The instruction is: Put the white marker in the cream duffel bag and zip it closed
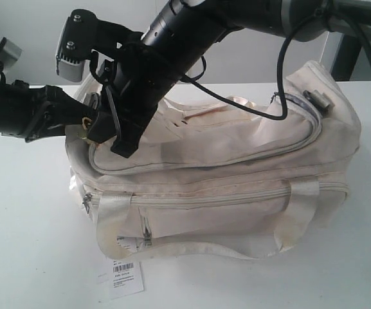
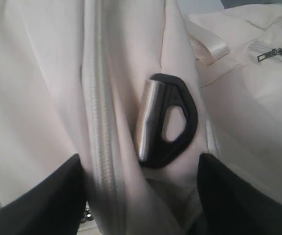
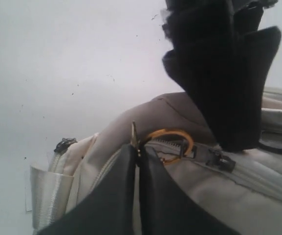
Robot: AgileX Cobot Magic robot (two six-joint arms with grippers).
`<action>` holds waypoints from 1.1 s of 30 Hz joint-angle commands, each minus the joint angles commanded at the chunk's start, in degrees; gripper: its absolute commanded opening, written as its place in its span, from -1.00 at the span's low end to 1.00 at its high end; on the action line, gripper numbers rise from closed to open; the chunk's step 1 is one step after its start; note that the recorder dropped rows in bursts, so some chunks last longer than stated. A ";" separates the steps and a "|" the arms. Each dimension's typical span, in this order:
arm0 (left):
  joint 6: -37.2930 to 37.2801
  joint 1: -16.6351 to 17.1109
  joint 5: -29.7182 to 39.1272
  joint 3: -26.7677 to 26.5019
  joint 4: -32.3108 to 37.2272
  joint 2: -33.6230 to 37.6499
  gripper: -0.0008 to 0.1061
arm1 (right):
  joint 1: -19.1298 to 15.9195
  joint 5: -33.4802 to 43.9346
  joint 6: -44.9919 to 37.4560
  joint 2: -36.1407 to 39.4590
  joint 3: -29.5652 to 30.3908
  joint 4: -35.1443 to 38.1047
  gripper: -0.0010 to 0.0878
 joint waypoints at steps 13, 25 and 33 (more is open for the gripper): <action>2.25 0.00 -1.52 0.00 -0.84 0.00 -0.98 | 0.00 0.48 0.95 -2.05 0.00 0.00 -0.98; 2.25 0.00 -1.92 0.00 -1.35 0.00 -0.98 | 0.00 6.36 3.39 -2.30 0.00 3.14 -0.98; 2.25 0.00 -2.20 0.00 -2.31 0.00 -0.98 | 0.66 8.19 3.36 -2.30 0.00 5.94 -0.98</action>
